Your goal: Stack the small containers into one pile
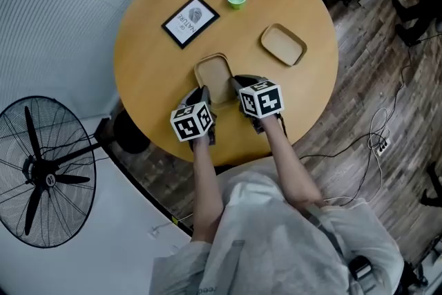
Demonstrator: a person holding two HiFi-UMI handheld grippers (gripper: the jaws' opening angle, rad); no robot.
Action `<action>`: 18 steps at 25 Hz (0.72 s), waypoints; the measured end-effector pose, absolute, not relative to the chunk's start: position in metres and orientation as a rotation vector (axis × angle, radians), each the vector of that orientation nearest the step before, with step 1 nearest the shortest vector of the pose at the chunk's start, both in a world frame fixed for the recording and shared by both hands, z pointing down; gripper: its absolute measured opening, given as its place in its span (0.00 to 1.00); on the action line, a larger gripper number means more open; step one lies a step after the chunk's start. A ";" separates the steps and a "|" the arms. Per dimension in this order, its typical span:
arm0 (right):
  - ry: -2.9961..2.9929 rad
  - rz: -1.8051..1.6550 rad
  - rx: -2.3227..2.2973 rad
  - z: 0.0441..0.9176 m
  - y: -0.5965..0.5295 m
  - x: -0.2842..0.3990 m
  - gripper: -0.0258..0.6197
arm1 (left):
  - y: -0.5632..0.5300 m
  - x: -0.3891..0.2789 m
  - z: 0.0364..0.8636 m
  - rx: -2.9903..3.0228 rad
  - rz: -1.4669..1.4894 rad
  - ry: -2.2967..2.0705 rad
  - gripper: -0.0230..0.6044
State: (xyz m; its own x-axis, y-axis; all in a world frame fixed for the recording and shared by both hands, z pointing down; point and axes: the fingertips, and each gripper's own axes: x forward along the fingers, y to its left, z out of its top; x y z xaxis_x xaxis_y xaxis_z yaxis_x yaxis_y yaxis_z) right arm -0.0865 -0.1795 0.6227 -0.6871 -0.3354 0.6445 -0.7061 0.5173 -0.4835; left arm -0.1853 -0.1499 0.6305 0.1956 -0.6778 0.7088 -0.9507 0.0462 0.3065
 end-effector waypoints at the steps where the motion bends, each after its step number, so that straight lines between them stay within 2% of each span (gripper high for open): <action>1: -2.280 1.040 0.851 0.624 -0.181 -0.090 0.07 | -0.152 -0.189 0.631 1.696 0.447 -1.549 0.10; 18: -2.161 1.130 0.795 0.668 -0.192 -0.092 0.07 | -0.161 -0.191 0.679 1.617 0.495 -1.461 0.10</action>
